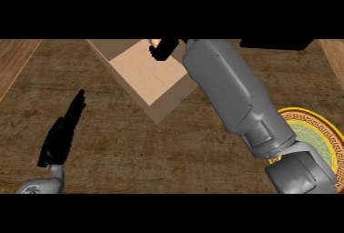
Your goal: Pick the cupcake from the plate and place it in the cardboard box
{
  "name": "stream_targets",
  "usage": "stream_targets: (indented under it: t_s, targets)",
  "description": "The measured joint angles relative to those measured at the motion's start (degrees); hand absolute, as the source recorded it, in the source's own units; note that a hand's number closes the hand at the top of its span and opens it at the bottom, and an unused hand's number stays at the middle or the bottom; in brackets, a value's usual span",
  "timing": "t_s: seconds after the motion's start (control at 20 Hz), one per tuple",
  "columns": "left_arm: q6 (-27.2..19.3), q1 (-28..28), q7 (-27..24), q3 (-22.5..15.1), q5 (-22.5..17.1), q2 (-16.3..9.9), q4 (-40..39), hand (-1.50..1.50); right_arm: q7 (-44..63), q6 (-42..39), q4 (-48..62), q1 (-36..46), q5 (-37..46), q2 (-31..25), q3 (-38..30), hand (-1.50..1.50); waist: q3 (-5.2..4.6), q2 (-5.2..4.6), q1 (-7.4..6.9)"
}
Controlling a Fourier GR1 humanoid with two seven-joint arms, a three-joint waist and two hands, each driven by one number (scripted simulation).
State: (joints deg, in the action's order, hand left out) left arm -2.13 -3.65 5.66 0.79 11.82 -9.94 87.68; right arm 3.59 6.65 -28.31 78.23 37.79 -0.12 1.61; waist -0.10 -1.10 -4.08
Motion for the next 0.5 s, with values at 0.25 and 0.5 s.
stream_targets:
  t_s: [0.25,0.5]
  targets:
    - [0.41,0.19,-0.80,-0.99,0.28,0.50,0.32,0.00,-0.32,1.96,7.79,2.32,-2.42,0.09,1.95,1.50,-0.02,-0.39,-1.55]
    - [0.35,-1.61,-0.39,-1.98,0.94,1.30,-0.61,0.00,0.12,3.81,13.31,2.30,-4.23,0.11,3.31,-1.50,-0.04,-0.98,-2.99]
